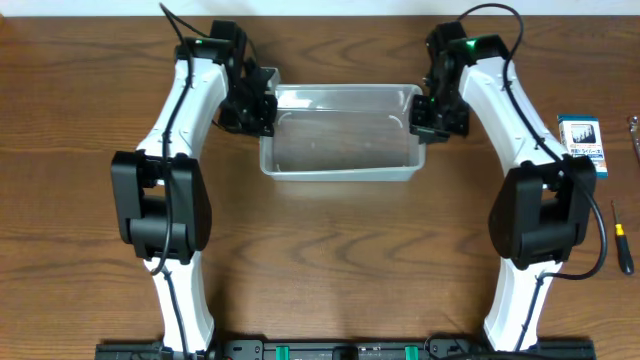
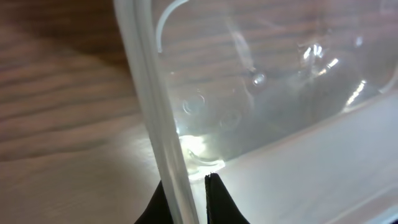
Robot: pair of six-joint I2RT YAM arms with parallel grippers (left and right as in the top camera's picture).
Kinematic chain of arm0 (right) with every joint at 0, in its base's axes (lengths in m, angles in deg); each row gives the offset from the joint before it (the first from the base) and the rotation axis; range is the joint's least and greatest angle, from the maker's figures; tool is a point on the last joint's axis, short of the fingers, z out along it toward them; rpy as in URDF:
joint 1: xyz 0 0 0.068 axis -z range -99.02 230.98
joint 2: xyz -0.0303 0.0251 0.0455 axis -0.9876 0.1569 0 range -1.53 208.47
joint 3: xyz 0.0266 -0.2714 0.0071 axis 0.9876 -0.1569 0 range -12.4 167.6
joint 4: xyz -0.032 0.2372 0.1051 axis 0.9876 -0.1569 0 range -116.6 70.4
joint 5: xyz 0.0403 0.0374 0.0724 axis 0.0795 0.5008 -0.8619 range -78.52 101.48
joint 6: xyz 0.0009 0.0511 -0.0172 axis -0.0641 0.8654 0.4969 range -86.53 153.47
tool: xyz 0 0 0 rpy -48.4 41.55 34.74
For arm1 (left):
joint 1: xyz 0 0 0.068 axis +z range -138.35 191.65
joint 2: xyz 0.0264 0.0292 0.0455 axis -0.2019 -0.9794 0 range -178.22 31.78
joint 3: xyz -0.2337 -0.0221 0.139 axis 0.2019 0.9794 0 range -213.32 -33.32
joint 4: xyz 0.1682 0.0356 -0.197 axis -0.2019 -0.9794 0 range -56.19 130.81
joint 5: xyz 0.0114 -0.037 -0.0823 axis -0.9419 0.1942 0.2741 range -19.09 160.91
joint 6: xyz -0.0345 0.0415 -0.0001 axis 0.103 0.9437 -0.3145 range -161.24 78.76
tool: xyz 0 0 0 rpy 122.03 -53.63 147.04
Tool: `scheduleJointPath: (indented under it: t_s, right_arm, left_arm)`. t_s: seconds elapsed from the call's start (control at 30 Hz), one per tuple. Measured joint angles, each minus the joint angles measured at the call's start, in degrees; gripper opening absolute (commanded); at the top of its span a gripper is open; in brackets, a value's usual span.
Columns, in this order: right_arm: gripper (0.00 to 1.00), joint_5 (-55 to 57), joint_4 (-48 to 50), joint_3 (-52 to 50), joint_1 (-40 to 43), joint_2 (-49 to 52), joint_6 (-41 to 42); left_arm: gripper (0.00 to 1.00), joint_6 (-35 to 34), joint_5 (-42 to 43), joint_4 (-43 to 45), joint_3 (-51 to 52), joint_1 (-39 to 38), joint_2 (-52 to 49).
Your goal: Pack container
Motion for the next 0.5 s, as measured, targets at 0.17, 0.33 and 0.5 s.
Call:
scheduleJointPath:
  t_s: [0.17, 0.33, 0.5]
  right_arm:
    - [0.01, 0.9, -2.3, 0.0, 0.9, 0.0, -2.4]
    - [0.01, 2.0, -4.2, 0.0, 1.0, -0.1, -3.7]
    - [0.01, 3.3, -5.5, -0.3, 1.1, -0.6, -4.6]
  left_arm:
    - [0.06, -0.1, 0.8, -1.8, 0.0, -1.4, 0.0]
    - [0.06, -0.5, 1.0, -3.8, 0.0, -2.3, 0.0]
    - [0.06, -1.3, 1.0, -6.4, 0.0, -3.5, 0.0]
